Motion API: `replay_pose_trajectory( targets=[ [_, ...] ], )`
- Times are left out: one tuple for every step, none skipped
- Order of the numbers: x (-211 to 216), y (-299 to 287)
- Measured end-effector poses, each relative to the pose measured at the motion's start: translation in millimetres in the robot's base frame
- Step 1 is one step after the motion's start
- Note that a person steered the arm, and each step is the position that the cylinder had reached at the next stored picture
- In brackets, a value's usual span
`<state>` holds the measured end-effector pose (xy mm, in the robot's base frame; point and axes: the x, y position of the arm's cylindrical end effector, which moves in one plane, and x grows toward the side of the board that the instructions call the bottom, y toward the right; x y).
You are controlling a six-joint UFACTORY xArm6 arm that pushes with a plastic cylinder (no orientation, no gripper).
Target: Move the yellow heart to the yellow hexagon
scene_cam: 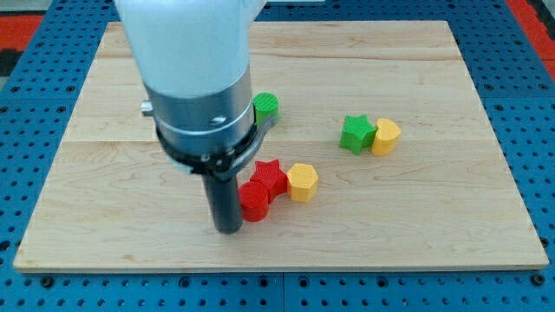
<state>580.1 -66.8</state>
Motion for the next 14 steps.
replay_pose_trajectory(
  targets=[
    [34.8,63.5],
    [14.2,162.3],
    [-26.8,220.6],
    [-68.7,267.9],
    [-125.1,272.7],
    [-144.8,270.1],
    [-156.4,262.9],
    [-155.1,238.6],
    [-153.9,206.0],
    [-142.5,203.4],
    [-112.6,202.4],
    [-87.0,190.9],
    [-99.3,198.8],
    [-122.1,187.6]
  ],
)
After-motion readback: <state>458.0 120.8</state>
